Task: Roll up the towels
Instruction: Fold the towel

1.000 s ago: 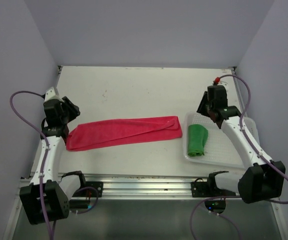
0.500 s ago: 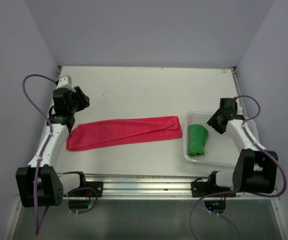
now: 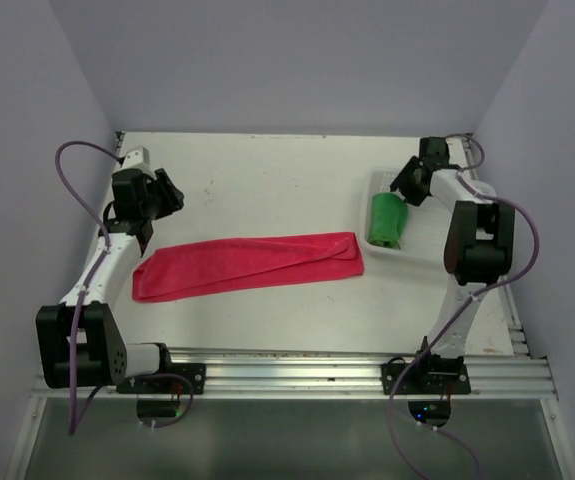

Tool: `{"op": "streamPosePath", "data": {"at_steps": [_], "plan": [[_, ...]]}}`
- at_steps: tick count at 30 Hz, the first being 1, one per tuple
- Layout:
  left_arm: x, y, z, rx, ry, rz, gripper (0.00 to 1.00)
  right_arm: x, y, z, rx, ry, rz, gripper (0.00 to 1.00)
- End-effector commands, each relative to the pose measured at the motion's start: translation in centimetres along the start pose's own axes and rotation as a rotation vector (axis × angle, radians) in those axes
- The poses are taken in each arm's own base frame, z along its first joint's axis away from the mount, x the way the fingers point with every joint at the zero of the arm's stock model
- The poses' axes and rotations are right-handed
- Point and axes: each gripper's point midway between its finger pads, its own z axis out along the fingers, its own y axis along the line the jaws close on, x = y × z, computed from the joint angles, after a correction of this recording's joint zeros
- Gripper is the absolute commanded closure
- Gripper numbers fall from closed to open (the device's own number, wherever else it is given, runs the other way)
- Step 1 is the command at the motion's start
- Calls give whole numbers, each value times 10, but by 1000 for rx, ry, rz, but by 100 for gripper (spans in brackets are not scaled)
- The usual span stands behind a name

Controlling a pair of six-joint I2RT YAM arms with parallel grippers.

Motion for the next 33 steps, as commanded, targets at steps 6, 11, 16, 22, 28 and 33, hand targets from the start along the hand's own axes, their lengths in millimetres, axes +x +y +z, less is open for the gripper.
{"op": "streamPosePath", "data": {"at_steps": [6,11,16,22,28,33], "plan": [[-23,-15,11,55,-45,61,46,-67,137,50,-228,-74,-190,48],[-20,-18,13,59,-34,81,45,-93,162,30,-279,-121,-223,48],[-19,-25,12,85,-28,92,44,-108,159,-22,-266,-191,-244,46],[-27,-35,2,115,-55,119,42,-123,154,-100,-289,-300,-294,42],[-19,-40,-5,156,-42,130,35,-85,138,-162,-312,-316,-354,44],[0,-41,-11,184,-3,120,34,4,107,-169,-343,-239,-330,53]]}}
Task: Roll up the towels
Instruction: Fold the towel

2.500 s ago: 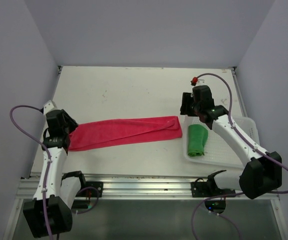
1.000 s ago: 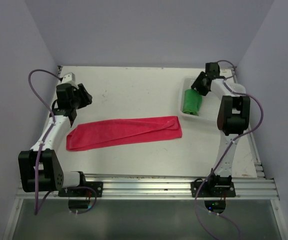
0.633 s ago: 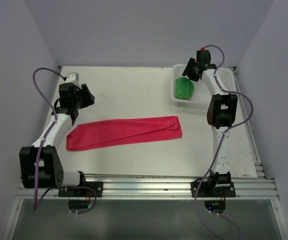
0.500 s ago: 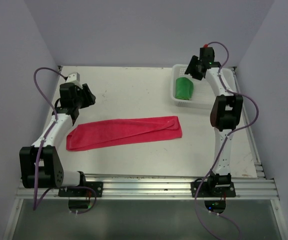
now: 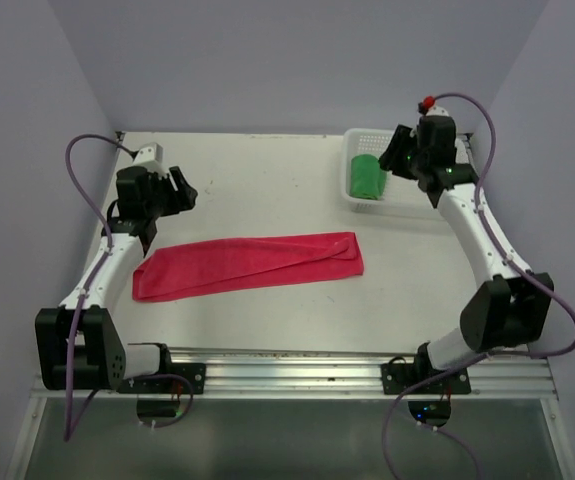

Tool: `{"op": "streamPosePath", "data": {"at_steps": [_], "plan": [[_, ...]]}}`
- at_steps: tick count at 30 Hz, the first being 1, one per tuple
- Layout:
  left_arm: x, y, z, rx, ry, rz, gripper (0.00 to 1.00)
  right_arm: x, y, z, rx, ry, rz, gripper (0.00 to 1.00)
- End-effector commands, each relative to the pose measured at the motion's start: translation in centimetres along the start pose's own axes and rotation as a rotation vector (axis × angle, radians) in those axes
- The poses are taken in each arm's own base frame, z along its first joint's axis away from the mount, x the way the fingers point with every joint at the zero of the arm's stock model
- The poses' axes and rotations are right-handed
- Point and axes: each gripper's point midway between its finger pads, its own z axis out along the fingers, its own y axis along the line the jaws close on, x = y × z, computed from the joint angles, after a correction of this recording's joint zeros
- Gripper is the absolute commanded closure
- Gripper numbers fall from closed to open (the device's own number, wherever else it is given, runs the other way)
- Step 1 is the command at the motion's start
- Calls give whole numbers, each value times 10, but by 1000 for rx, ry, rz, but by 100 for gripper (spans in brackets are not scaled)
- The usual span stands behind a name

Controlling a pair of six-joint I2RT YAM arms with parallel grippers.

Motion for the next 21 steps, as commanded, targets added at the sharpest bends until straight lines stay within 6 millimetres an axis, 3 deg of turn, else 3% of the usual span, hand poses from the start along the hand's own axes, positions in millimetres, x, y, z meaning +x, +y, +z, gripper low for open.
{"op": "streamPosePath", "data": {"at_steps": [1,2,3,5,6,8,9,12,14,15,21], "plan": [[0,-12,-10,60,-22,27,34,66,15,-17,-50,61,2,55],[2,-12,-11,63,-19,23,34,70,25,-30,-88,37,7,58],[5,-12,-12,66,-13,22,34,100,20,-32,-83,91,-2,60],[8,-14,-16,75,-4,19,34,129,37,-47,-126,126,-28,62],[12,-13,-18,73,3,18,34,159,27,-47,-99,175,-21,63],[12,-17,-22,90,2,16,34,185,29,-50,-103,198,0,64],[17,-16,-23,90,14,12,33,211,16,-49,-79,236,0,65],[27,-16,-27,96,34,11,33,248,2,-42,-48,282,-6,67],[31,-15,-29,92,41,13,33,251,0,-33,-44,241,5,68],[36,-14,-29,93,51,11,33,262,-7,-29,-30,253,-3,69],[46,-19,-31,101,78,33,33,258,-4,-11,-33,211,-5,71]]}}
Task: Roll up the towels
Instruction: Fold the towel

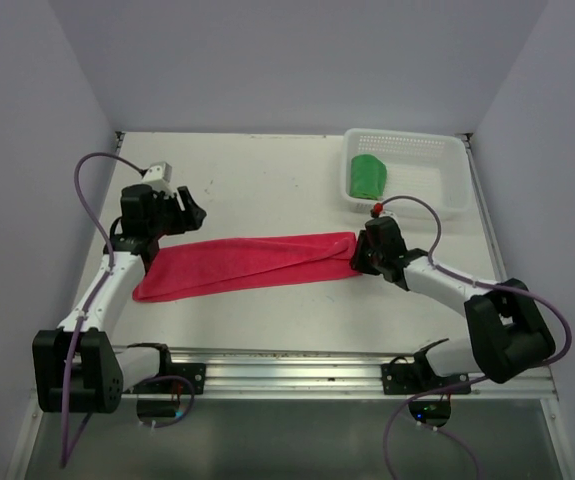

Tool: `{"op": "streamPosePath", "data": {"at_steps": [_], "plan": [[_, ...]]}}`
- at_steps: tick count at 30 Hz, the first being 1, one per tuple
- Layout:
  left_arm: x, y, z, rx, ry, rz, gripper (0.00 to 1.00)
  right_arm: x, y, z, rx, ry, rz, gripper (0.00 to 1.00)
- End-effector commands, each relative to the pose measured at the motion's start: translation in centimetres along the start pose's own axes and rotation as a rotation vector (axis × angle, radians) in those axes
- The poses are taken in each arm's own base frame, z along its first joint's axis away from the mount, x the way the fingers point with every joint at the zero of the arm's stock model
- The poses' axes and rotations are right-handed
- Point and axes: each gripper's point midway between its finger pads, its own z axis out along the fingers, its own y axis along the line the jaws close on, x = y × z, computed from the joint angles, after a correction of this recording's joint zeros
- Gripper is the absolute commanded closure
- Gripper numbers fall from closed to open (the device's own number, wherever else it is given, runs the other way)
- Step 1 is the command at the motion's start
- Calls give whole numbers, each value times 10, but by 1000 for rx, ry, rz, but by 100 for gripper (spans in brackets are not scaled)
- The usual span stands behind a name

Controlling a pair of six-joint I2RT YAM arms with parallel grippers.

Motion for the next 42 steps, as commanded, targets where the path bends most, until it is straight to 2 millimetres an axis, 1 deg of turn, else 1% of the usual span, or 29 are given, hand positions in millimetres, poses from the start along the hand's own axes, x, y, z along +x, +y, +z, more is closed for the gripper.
{"op": "streamPosePath", "data": {"at_steps": [1,4,5,7,9,10,13,15,16,18,20,21,23,24,27,31,32,33,34,35,36,37,38,39,40,41,42], "plan": [[0,-7,-6,21,-1,36,33,-37,20,5,-55,-143,28,71],[-1,-6,-5,14,-4,40,32,-38,21,9,-46,-129,29,71],[0,-6,-4,16,-2,36,32,-32,18,14,-27,-105,27,72],[1,-6,-2,19,5,30,32,-32,14,18,0,-100,32,73],[1,-6,0,23,8,27,32,-25,8,24,27,-82,39,74],[1,-6,0,23,8,27,32,-17,1,25,49,-57,39,74],[0,-6,2,23,8,27,32,-8,-14,27,116,-47,50,74],[0,-7,4,27,12,25,32,-1,-23,26,157,-33,58,74],[0,-7,4,30,13,22,32,-3,-31,24,196,-48,61,74],[1,-8,7,32,15,20,32,2,-47,18,276,-37,65,73],[2,-9,8,36,20,20,32,1,-55,15,305,-45,76,74],[3,-10,9,41,24,22,32,5,-65,13,326,-41,92,73],[3,-13,10,48,26,25,32,2,-72,6,334,-52,109,74],[1,-14,10,52,21,27,32,4,-80,4,351,-51,123,74],[1,-19,13,66,27,32,32,2,-87,-2,353,-52,145,74],[2,-26,15,87,36,42,32,-10,-71,-9,272,-79,135,69],[4,-28,15,93,42,45,31,-16,-65,-12,240,-93,131,67],[6,-28,15,98,46,46,31,-24,-54,-16,195,-101,132,62],[9,-29,15,101,52,49,31,-27,-49,-19,174,-100,126,61],[12,-29,15,101,61,51,31,-40,-40,-26,142,-129,130,59],[12,-29,14,102,60,54,31,-46,-37,-30,133,-140,133,57],[15,-28,14,101,66,55,31,-48,-36,-34,136,-142,133,57],[14,-29,13,102,62,59,31,-60,-30,-42,124,-172,140,57],[17,-28,14,102,68,59,31,-64,-29,-45,125,-180,149,58],[17,-27,13,97,68,62,30,-66,-30,-47,134,-182,160,58],[18,-27,13,98,70,63,30,-74,-25,-49,126,-195,171,59],[19,-27,13,101,72,62,30,-73,-25,-45,135,-183,178,59]]}}
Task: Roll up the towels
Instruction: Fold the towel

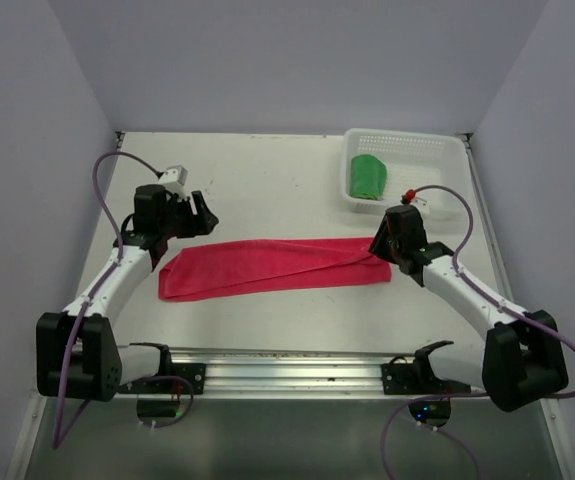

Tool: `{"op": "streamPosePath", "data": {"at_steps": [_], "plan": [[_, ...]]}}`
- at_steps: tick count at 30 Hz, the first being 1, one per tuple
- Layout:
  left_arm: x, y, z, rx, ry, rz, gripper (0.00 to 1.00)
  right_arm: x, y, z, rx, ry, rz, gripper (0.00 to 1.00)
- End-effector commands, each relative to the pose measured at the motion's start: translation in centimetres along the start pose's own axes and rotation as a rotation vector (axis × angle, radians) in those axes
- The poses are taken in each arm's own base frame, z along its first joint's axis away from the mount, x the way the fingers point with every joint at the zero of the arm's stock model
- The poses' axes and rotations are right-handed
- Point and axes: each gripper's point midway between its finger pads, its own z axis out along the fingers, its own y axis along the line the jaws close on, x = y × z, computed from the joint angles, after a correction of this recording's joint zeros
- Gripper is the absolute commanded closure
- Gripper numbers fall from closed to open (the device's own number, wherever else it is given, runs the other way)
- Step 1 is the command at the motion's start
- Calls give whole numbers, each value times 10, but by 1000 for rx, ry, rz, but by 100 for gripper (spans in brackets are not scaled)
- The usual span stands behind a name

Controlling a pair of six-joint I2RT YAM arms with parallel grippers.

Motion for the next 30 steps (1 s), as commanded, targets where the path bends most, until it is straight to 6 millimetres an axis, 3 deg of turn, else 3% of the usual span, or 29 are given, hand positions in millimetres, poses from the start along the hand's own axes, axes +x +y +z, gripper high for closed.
{"op": "streamPosePath", "data": {"at_steps": [1,6,19,30], "plan": [[-9,-9,0,42,-30,47,30,-20,14,-6,-13,-19,44,60],[-9,-9,-2,46,-26,54,30,-21,16,7,36,6,77,61],[-6,-18,-1,99,-12,55,29,2,20,41,75,83,119,58],[-9,-22,-2,119,-15,57,29,-5,28,48,74,73,120,56]]}}
